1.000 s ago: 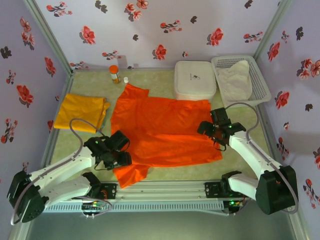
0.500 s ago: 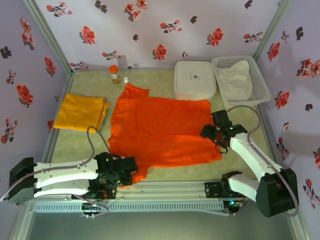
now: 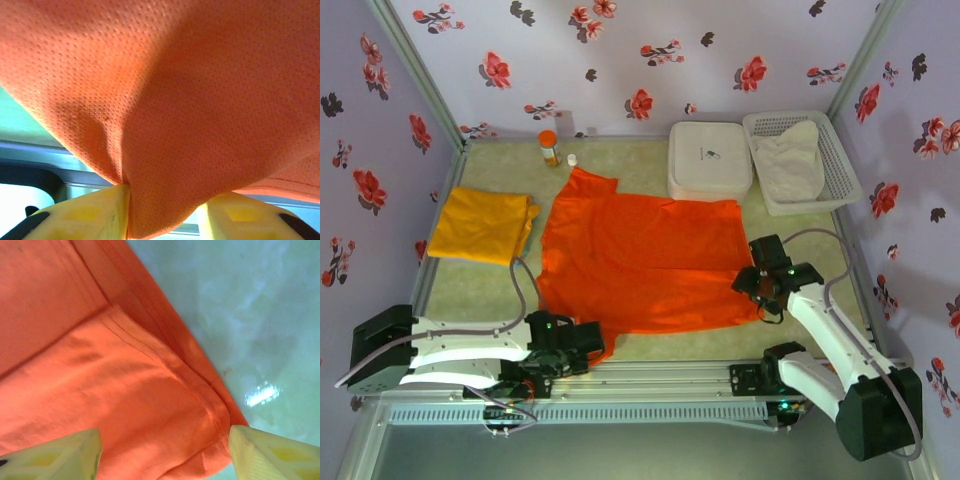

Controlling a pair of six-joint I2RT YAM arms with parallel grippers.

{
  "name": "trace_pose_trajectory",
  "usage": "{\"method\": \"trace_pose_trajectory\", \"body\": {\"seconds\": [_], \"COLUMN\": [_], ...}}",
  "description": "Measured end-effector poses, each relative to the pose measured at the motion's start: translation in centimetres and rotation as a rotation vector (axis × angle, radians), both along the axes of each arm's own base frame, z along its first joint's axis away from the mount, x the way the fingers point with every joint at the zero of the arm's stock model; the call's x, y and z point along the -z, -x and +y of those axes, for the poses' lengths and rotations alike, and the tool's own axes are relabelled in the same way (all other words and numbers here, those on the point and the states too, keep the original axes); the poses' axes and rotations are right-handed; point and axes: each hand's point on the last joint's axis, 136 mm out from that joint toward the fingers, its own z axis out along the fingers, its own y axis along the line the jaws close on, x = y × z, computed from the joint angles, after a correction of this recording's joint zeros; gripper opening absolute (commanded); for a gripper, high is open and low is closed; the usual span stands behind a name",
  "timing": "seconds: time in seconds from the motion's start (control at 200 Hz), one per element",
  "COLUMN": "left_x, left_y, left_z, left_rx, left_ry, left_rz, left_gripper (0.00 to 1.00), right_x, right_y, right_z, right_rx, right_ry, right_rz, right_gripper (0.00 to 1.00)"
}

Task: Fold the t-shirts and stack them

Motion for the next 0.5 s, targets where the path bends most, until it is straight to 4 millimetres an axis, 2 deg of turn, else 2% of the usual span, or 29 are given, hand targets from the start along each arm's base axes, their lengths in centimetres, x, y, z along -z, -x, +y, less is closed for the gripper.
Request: {"method": "trace_pose_trajectory", "body": {"seconds": [0.22,0.5], "left_x": [0.0,0.1], "left_y": [-0.2,-0.4], "left_z": [0.2,0.2], "left_rx": [-0.021,-0.053], "left_ry": [0.005,0.017], "left_rz": [-0.013,-0.023], "left_gripper": [0.30,0.20], "right_x": [3.3,3.0], "right_y": [3.1,3.0], "right_z": [-0.1,0.3], "right_rx": [0.046,0.074], "right_ry": [-0.027,-0.056], "right_rz": [0.106,0.080], "right_gripper": [0.63,0.59]}}
